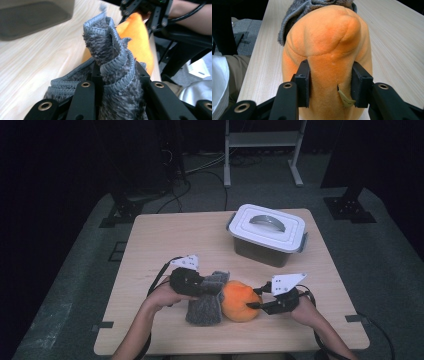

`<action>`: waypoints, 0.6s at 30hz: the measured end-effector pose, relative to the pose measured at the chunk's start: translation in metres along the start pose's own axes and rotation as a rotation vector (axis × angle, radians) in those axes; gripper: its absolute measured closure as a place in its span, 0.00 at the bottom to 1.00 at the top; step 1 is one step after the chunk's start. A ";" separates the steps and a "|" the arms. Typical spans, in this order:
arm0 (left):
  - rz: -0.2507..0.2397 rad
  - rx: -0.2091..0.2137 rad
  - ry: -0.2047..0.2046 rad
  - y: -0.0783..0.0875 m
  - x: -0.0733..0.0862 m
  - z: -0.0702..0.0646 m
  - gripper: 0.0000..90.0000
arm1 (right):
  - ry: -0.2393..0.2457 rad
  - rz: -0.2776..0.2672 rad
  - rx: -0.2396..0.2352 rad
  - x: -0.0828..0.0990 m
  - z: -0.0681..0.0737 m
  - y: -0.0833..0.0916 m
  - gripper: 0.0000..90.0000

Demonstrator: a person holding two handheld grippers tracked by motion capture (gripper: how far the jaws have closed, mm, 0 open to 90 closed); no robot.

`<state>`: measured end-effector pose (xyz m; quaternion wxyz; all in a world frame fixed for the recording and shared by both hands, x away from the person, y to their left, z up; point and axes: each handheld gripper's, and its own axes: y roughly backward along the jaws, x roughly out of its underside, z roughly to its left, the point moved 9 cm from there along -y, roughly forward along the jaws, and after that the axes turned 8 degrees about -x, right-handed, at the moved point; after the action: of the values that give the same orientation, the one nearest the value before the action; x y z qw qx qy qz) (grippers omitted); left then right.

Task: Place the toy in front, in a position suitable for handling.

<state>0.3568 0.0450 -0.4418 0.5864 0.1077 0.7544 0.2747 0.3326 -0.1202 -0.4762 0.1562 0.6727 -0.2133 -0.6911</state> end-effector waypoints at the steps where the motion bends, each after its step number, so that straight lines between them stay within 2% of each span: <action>1: -0.003 0.009 -0.002 -0.002 -0.001 -0.002 0.77 | -0.007 0.002 0.002 -0.001 0.000 0.000 0.62; 4: -0.008 0.014 -0.007 -0.006 -0.005 -0.005 0.77 | -0.053 0.001 0.017 -0.002 -0.003 0.002 0.55; 7: 0.002 -0.003 -0.012 -0.006 -0.007 -0.005 0.77 | -0.112 0.001 0.018 -0.004 -0.003 0.007 0.42; 9: 0.008 -0.004 -0.023 -0.006 -0.007 -0.006 0.77 | -0.113 0.019 0.031 -0.006 0.000 0.009 0.35; 11: 0.010 -0.002 -0.029 -0.006 -0.008 -0.007 0.77 | -0.114 0.021 0.036 -0.009 0.002 0.011 0.32; 15: 0.007 0.010 -0.042 -0.009 -0.012 -0.013 0.77 | -0.143 -0.015 0.032 -0.017 0.005 0.011 0.30; 18: 0.008 0.029 -0.061 -0.011 -0.015 -0.020 0.77 | -0.156 0.008 0.031 -0.018 0.003 0.006 0.31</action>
<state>0.3436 0.0231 -0.4320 0.6063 0.1276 0.7397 0.2625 0.3303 -0.1164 -0.4573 0.1313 0.6182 -0.2380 -0.7376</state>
